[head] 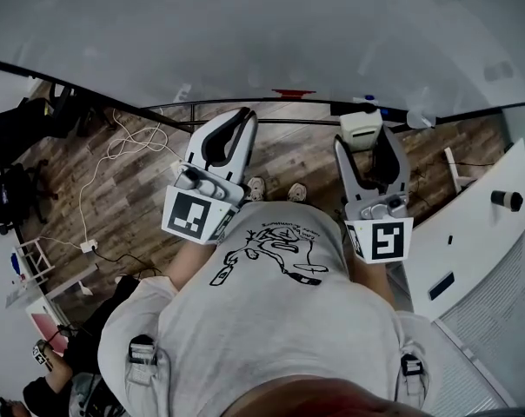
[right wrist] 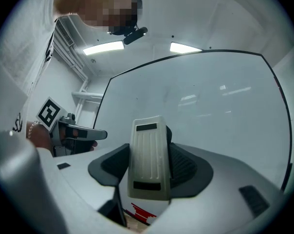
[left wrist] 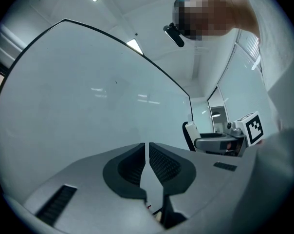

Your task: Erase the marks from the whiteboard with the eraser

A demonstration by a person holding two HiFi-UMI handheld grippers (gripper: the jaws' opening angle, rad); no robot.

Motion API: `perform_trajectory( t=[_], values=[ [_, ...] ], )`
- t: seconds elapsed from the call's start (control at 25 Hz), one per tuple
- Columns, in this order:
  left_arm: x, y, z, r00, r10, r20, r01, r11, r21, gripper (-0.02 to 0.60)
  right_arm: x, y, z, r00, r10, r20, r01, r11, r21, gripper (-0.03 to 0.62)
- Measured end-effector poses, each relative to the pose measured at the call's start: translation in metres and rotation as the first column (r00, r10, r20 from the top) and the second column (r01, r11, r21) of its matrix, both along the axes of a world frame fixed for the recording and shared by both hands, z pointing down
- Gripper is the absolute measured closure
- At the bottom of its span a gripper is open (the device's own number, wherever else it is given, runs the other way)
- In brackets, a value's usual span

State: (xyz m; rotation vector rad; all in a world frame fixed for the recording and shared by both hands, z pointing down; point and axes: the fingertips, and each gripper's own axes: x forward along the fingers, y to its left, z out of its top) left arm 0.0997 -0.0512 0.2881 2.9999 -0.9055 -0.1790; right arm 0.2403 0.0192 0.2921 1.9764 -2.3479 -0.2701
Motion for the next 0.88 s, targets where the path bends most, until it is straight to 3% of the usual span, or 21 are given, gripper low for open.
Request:
perform_trajectory(
  t=[0.88],
  values=[
    [0.017, -0.001, 0.0, 1.0, 0.017, 0.021, -0.017, 1.0, 0.005, 0.541, 0.017, 0.0, -0.001, 1.0, 0.0, 0.009, 0.0, 1.0, 0.004, 0.335]
  ],
)
